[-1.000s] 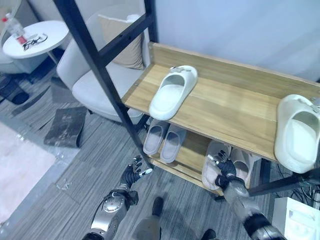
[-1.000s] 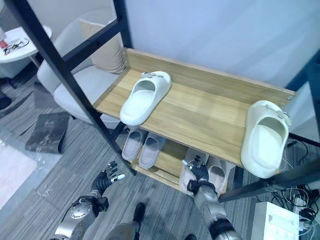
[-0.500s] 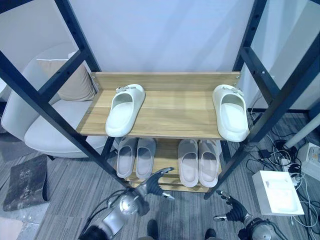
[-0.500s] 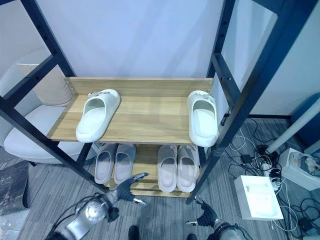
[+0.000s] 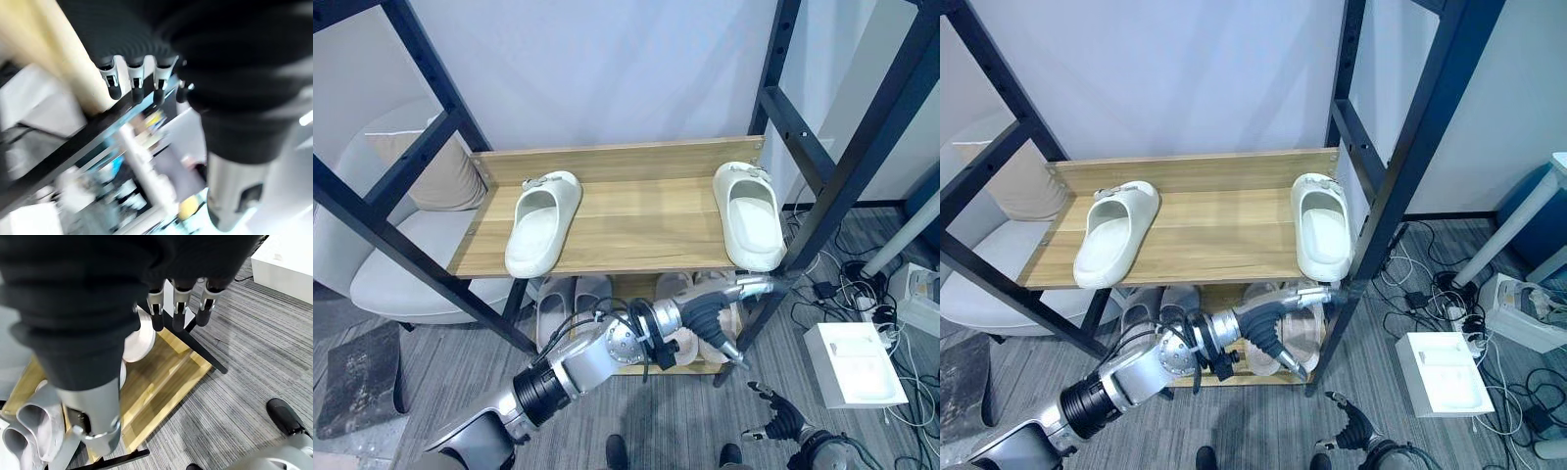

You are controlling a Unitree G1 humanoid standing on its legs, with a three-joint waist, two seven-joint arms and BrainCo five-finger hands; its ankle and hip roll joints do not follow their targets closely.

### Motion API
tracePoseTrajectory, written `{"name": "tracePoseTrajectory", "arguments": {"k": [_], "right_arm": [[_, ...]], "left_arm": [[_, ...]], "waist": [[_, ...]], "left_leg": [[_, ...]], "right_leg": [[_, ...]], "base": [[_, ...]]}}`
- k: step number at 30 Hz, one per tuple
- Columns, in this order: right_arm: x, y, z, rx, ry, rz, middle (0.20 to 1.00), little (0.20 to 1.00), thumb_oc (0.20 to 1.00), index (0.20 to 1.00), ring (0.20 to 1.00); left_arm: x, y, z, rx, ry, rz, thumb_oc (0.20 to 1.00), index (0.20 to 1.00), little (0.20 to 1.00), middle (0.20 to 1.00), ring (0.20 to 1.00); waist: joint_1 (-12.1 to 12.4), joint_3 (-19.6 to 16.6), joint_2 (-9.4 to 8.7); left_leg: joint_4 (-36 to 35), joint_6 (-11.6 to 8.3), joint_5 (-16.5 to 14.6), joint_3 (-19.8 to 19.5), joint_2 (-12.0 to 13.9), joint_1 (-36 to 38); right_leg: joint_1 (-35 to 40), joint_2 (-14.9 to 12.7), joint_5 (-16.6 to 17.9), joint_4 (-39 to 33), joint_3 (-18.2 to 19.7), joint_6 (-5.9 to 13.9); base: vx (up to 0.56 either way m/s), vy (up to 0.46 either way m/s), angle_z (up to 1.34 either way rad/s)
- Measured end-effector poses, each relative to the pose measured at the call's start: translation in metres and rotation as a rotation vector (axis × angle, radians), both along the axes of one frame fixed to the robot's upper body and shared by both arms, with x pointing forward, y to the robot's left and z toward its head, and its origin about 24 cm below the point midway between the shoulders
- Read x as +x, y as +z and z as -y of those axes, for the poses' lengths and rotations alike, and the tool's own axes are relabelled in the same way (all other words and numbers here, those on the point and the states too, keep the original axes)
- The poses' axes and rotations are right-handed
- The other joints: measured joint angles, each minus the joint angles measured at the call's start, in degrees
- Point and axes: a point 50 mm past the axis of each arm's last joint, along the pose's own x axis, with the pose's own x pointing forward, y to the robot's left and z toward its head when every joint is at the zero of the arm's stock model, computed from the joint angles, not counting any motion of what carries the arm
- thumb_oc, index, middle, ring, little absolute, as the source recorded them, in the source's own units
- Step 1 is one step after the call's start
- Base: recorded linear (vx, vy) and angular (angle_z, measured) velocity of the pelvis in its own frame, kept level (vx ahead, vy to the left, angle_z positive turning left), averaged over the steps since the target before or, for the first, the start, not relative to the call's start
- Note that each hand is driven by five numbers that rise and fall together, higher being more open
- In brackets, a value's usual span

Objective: Arrange the slippers neatly on the shoe rack.

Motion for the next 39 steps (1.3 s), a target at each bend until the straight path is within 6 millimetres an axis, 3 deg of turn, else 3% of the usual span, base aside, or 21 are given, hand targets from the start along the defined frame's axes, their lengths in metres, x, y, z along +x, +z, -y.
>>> {"name": "tracePoseTrajectory", "arguments": {"k": [4,7,8,9,11,13,19,23,32,39], "right_arm": [[0.003,0.000,-0.005,0.004,-0.018,0.021,1.000,1.000,1.000,1.000,1.000],[0.007,0.000,-0.012,0.014,-0.022,0.040,1.000,1.000,1.000,1.000,1.000],[0.006,-0.023,-0.009,-0.013,-0.072,-0.049,1.000,1.000,1.000,1.000,1.000],[0.008,-0.028,-0.006,-0.041,-0.103,-0.091,1.000,1.000,1.000,1.000,1.000],[0.012,-0.020,-0.007,-0.042,-0.106,-0.045,1.000,1.000,1.000,1.000,1.000],[0.019,-0.015,-0.010,-0.036,-0.101,-0.005,1.000,1.000,1.000,1.000,1.000],[0.042,-0.003,-0.014,-0.038,-0.105,0.093,1.000,1.000,1.000,1.000,1.000],[0.053,0.004,-0.015,-0.046,-0.114,0.147,1.000,1.000,1.000,1.000,1.000],[0.064,0.016,-0.023,-0.015,-0.086,0.226,1.000,1.000,1.000,1.000,1.000],[0.064,0.021,-0.029,0.011,-0.072,0.251,1.000,1.000,1.000,1.000,1.000]], "left_arm": [[0.006,0.064,-0.045,-0.426,0.111,0.033,1.000,1.000,1.000,1.000,1.000],[0.010,0.078,-0.063,-0.554,0.178,0.060,1.000,1.000,1.000,1.000,1.000],[0.017,0.080,-0.074,-0.599,0.264,0.076,1.000,1.000,1.000,1.000,1.000],[0.021,0.081,-0.085,-0.613,0.339,0.109,1.000,1.000,1.000,1.000,1.000],[0.035,0.076,-0.112,-0.560,0.558,0.202,1.000,1.000,1.000,1.000,1.000],[0.042,0.072,-0.126,-0.500,0.716,0.295,1.000,1.000,1.000,1.000,1.000],[0.056,0.059,-0.145,-0.280,0.934,0.477,1.000,1.000,1.000,1.000,1.000],[0.072,0.044,-0.172,-0.008,1.113,0.603,1.000,1.000,1.000,1.000,1.000],[0.089,0.029,-0.198,0.366,1.256,0.772,1.000,1.000,1.000,1.000,1.000],[0.096,0.017,-0.211,0.478,1.314,0.748,1.000,1.000,1.000,1.000,1.000]], "waist": [[1.3,0.3,0.56],[2.6,0.4,0.90],[2.9,0.3,0.70],[4.0,0.2,1.07],[3.9,0.4,1.36],[4.3,0.4,1.16],[4.4,0.4,1.13],[4.1,0.3,1.21],[3.6,0.4,1.06],[2.1,0.7,0.49]], "left_leg": [[0.0,-0.04,0.0,-1.0,0.0,0.9],[0.0,-0.29,-0.2,-1.6,-0.1,0.8],[0.0,-0.63,-0.5,-1.9,-0.1,0.9],[-0.1,-0.65,-0.5,-2.4,-0.3,0.7],[0.0,-0.24,-0.1,-2.5,-0.2,0.8],[0.0,-0.24,0.0,-2.7,-0.2,0.9],[0.0,-0.21,0.1,-2.7,-0.4,0.8],[0.0,-0.22,0.1,-2.3,-0.2,0.8],[0.0,-0.41,0.0,-1.2,0.0,0.4],[0.0,-0.36,0.0,0.2,0.2,-0.3]], "right_leg": [[1.6,0.0,-0.4,-0.3,-1.0,0.22],[1.8,0.0,-1.5,-0.3,-2.1,0.81],[2.0,0.1,-1.5,-0.3,-2.3,0.78],[2.5,0.1,-1.4,-0.2,-2.5,0.77],[2.6,0.1,-1.1,-0.3,-2.5,0.35],[2.8,0.1,-1.1,-0.3,-2.7,0.22],[2.9,0.1,-1.0,-0.3,-2.7,0.09],[2.6,0.2,-0.9,-0.3,-2.5,0.03],[1.0,0.1,-0.8,-0.3,-1.4,-0.03],[-0.2,0.2,-0.2,-0.3,-0.3,-0.24]], "base": [[0.01,-0.025,0.14],[0.02,-0.022,0.19],[0.05,-0.034,0.08],[0.04,-0.031,0.06],[0.02,-0.010,0.06],[0.02,-0.001,0.11],[0.00,0.000,0.00],[0.01,0.007,-0.04],[0.01,0.007,-0.07],[0.01,0.008,-0.10]]}}
